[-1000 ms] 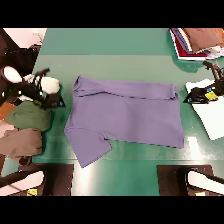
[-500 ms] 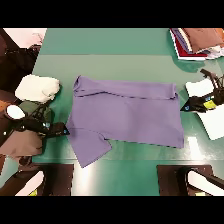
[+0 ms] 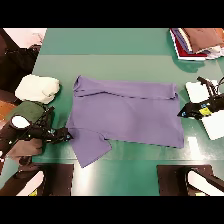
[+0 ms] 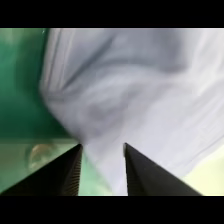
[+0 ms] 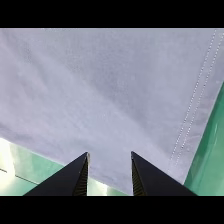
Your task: Fold the shirts.
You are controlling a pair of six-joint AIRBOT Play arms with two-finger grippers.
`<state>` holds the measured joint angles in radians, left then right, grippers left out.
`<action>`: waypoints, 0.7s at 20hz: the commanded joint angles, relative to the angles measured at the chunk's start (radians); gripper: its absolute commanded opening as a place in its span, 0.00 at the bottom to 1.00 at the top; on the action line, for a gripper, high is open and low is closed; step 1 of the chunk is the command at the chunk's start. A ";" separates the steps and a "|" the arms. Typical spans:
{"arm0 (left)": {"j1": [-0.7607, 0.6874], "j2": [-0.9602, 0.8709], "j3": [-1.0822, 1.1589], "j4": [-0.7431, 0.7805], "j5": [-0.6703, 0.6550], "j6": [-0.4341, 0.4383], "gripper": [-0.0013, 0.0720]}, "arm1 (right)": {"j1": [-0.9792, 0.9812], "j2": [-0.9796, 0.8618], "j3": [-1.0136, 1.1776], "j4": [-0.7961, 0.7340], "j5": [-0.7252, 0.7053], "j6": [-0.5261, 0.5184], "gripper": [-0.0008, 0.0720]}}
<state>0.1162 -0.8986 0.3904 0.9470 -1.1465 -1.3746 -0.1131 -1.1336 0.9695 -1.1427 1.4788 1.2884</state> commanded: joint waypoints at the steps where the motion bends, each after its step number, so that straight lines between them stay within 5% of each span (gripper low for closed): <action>1: 0.000 0.001 -0.013 -0.038 0.051 0.006 0.42 | 0.001 0.003 -0.005 0.000 0.000 0.001 0.44; 5: 0.000 0.001 -0.014 -0.034 0.056 0.006 0.38 | -0.025 0.003 -0.005 0.000 0.022 0.002 0.44; 6: 0.000 0.001 -0.013 -0.035 0.057 0.018 0.04 | -0.045 0.003 -0.005 -0.001 0.030 0.002 0.44; 10: 0.000 0.001 0.025 -0.040 0.030 0.023 0.05 | -0.179 0.003 -0.034 -0.010 0.083 0.002 0.44; 12: 0.000 0.001 0.060 -0.042 0.012 0.048 0.05 | -0.284 0.003 -0.128 -0.011 0.094 0.001 0.67; 14: 0.000 0.001 0.085 -0.043 0.013 0.048 0.05 | -0.369 0.002 -0.249 -0.010 0.071 0.000 0.68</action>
<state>0.1158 -0.8982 0.4412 0.9070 -1.1206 -1.3396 -0.3695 -1.1313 0.8387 -1.1519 1.5486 1.2896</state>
